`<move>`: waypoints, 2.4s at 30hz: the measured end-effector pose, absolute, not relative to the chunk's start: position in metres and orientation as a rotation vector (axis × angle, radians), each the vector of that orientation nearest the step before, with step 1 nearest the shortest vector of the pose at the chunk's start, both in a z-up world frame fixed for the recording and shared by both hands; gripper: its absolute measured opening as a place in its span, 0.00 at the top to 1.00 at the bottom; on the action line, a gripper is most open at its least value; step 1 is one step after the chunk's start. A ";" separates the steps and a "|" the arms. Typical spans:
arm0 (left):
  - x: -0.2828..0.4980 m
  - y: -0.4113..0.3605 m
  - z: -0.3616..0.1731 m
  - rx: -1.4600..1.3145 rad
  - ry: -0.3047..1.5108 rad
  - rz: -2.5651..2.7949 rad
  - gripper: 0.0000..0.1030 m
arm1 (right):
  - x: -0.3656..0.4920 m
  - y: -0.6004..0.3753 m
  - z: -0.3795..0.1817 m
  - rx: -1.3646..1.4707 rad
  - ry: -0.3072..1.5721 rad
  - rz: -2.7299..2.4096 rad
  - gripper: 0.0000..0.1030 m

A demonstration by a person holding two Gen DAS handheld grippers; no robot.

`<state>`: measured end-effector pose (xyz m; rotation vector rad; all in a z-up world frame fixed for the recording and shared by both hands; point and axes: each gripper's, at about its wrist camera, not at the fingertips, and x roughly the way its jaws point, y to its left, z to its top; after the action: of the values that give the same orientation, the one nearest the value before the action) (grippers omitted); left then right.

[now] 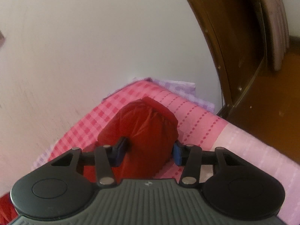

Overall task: Fold large clothes
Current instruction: 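Reach the right gripper to the jacket sleeve cuff and close on it, then carry the sleeve cuff with the right gripper across the jacket body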

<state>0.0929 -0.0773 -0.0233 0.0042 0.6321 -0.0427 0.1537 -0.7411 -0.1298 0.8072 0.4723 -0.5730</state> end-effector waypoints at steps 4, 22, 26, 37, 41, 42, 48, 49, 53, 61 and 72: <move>0.093 -0.077 -0.025 0.007 0.638 -0.039 0.00 | 0.159 -0.736 -0.127 0.750 0.500 -0.592 0.55; 0.089 -0.065 -0.024 -0.008 0.642 -0.032 0.00 | 0.167 -0.719 -0.111 0.651 0.513 -0.607 0.85; 0.085 -0.054 -0.019 -0.029 0.627 -0.028 0.00 | 0.163 -0.706 -0.089 0.655 0.476 -0.586 0.87; 0.069 -0.004 -0.007 -0.114 0.604 -0.001 0.00 | 0.180 -0.614 0.008 0.478 0.383 -0.444 0.88; 0.064 0.019 -0.004 -0.144 0.598 0.020 0.00 | 0.191 -0.567 0.031 0.439 0.370 -0.370 0.89; 0.062 0.026 -0.004 -0.152 0.597 0.026 0.00 | 0.193 -0.555 0.036 0.429 0.369 -0.351 0.89; 0.053 0.063 -0.007 -0.154 0.600 0.090 0.00 | 0.209 -0.473 0.061 0.401 0.367 -0.212 0.89; 0.052 0.070 -0.008 -0.154 0.603 0.104 0.00 | 0.211 -0.457 0.064 0.399 0.367 -0.183 0.89; 0.048 0.102 -0.015 -0.174 0.621 0.161 0.00 | 0.220 -0.391 0.068 0.386 0.379 -0.060 0.89; 0.050 0.155 -0.039 -0.219 0.706 0.254 0.00 | 0.252 -0.264 0.033 0.345 0.501 0.126 0.89; 0.067 0.209 -0.055 -0.347 0.728 0.316 0.00 | 0.275 -0.137 -0.047 0.156 0.673 0.210 0.89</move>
<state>0.0672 0.2091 -0.0552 -0.3473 0.7282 0.3161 0.2747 -0.1373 -0.0470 0.1557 0.6733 0.2104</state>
